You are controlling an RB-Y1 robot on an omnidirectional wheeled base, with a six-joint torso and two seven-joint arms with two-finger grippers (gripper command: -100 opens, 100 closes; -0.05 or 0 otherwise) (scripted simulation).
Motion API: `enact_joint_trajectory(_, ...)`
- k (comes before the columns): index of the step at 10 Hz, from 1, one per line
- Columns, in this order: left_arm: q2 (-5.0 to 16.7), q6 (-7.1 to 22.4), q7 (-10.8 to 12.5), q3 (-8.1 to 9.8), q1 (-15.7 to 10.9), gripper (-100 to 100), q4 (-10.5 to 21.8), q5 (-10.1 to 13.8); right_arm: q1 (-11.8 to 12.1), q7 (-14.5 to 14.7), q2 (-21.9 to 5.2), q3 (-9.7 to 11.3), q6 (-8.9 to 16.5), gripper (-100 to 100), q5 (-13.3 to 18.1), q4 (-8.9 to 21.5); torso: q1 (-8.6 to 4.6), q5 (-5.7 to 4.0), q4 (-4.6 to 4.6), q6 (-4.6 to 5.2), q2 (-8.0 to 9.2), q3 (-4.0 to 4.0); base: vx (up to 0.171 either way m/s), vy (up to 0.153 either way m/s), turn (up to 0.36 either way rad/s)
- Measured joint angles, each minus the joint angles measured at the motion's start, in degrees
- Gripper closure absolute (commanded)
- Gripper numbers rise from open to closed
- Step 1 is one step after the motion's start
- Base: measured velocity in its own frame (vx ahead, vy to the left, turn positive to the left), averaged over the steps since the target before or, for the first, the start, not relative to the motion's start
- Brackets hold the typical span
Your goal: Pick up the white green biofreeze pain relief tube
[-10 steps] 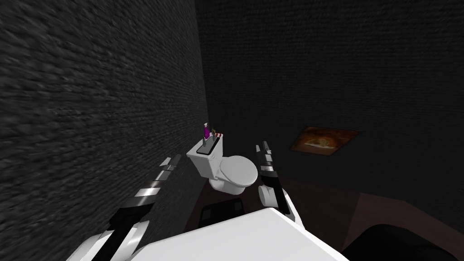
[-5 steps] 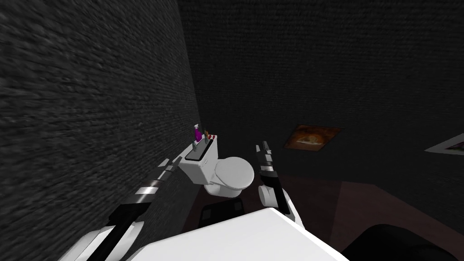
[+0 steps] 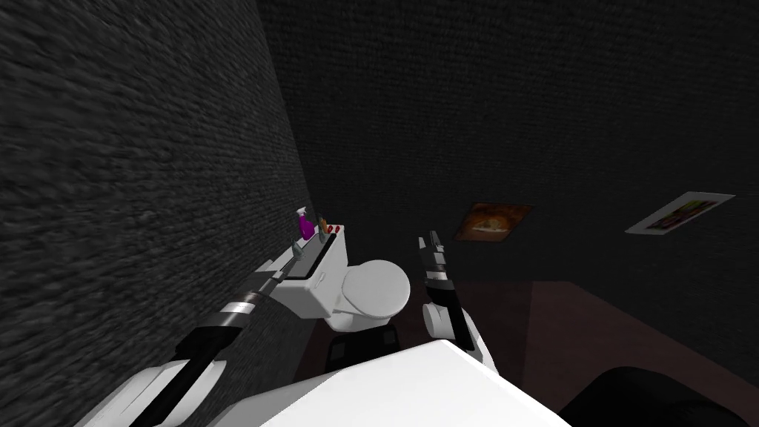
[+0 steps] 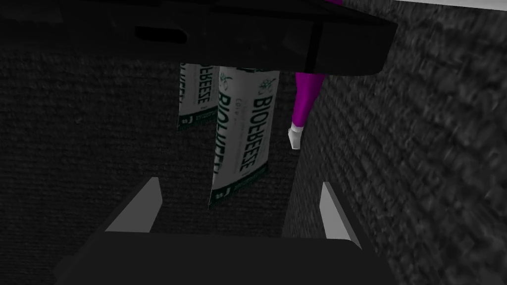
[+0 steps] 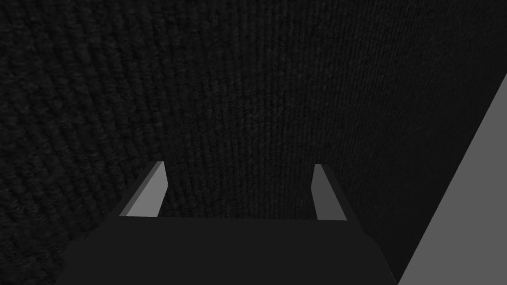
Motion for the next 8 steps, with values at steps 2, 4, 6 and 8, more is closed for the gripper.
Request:
enact_joint_trajectory(2, 1.04, 1.02, -1.63, 0.0, -0.84, -100, 1.33, -0.92, -0.02, 0.0, -0.01, -0.01, 0.0, 0, 0.0, 0.0, 0.33, 0.08, 0.08, 0.01, 0.39, 0.22, 0.014, 0.041, -0.117)
enact_joint_trajectory(4, 1.15, 1.33, -2.12, -0.06, -1.08, -100, 1.62, -1.16, -0.01, 0.0, 0.0, 0.0, 0.0, 0, 0.0, 0.0, 0.14, 0.04, 0.11, -0.03, 0.53, 0.3, -0.002, -0.007, 0.019)
enact_joint_trajectory(6, 1.14, 1.32, -2.15, -0.06, -1.06, -100, 1.62, -1.18, -0.01, 0.0, 0.0, 0.0, 0.0, 0, 0.0, 0.0, 0.1, 0.03, 0.12, -0.03, 0.55, 0.32, -0.001, -0.003, 0.009)
enact_joint_trajectory(8, 1.14, 1.31, -2.14, -0.06, -1.06, -100, 1.63, -1.18, -0.01, 0.0, 0.0, 0.0, 0.0, 0, 0.0, 0.0, 0.13, 0.04, 0.12, -0.03, 0.55, 0.32, -0.001, -0.002, 0.006)
